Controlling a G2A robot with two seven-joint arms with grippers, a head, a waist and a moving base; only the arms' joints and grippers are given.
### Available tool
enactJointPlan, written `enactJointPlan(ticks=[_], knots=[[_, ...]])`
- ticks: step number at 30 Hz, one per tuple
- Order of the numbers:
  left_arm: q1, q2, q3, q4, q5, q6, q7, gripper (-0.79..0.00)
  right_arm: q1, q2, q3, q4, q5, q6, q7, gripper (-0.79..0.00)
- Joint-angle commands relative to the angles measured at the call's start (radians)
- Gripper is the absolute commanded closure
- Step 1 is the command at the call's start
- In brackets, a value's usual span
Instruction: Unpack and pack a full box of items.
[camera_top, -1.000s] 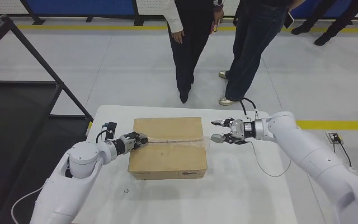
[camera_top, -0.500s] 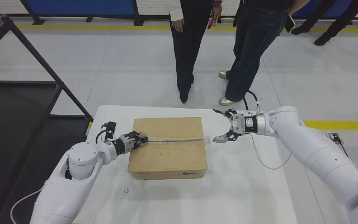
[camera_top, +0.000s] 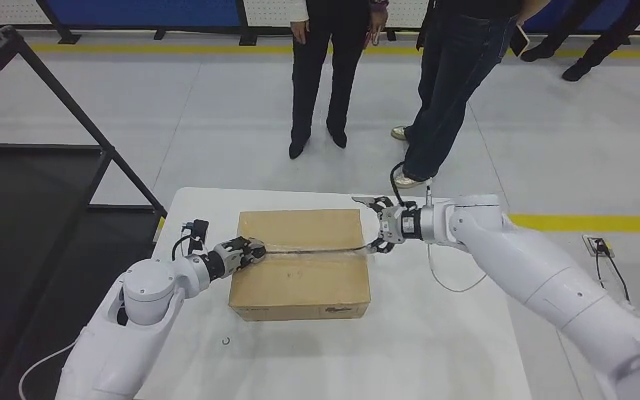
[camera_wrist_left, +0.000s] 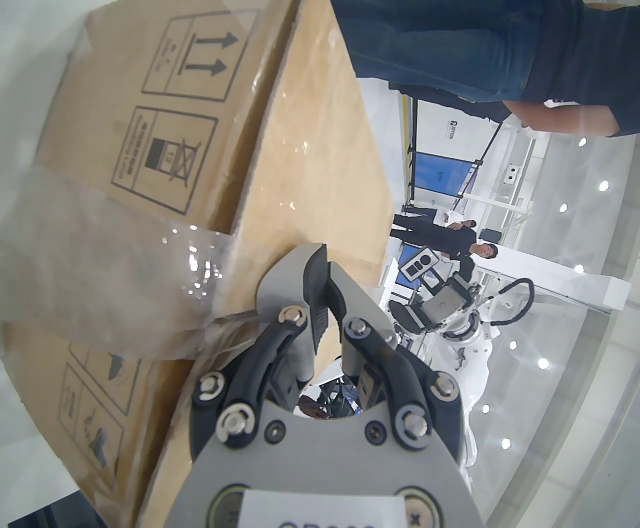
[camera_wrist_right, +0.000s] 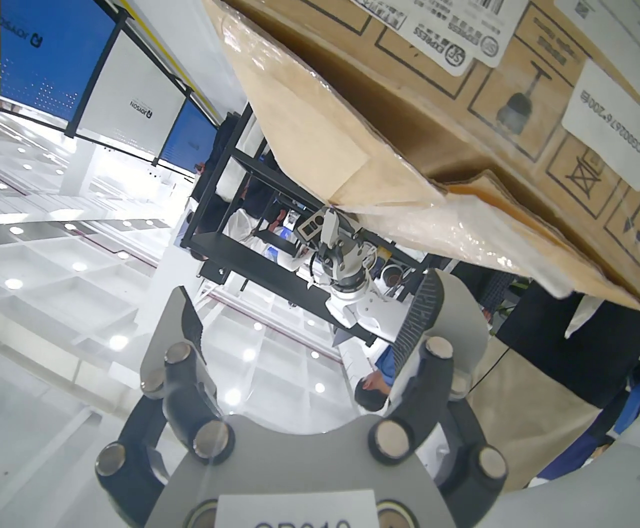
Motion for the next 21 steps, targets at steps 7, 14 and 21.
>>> enactJointPlan(ticks=[7, 14, 21], knots=[[0.013, 0.000, -0.005, -0.016, 0.007, 0.000, 0.002, 0.000, -0.028, 0.006, 0.030, -0.113, -0.142, 0.014, -0.099, 0.000], [0.014, -0.001, -0.006, -0.018, 0.013, 0.002, -0.002, 0.000, -0.086, 0.009, 0.079, -0.188, -0.170, -0.008, -0.186, 0.000], [0.012, -0.002, -0.003, -0.018, 0.018, 0.001, -0.005, 0.000, -0.090, 0.010, 0.083, -0.192, -0.166, -0.009, -0.185, 0.000]])
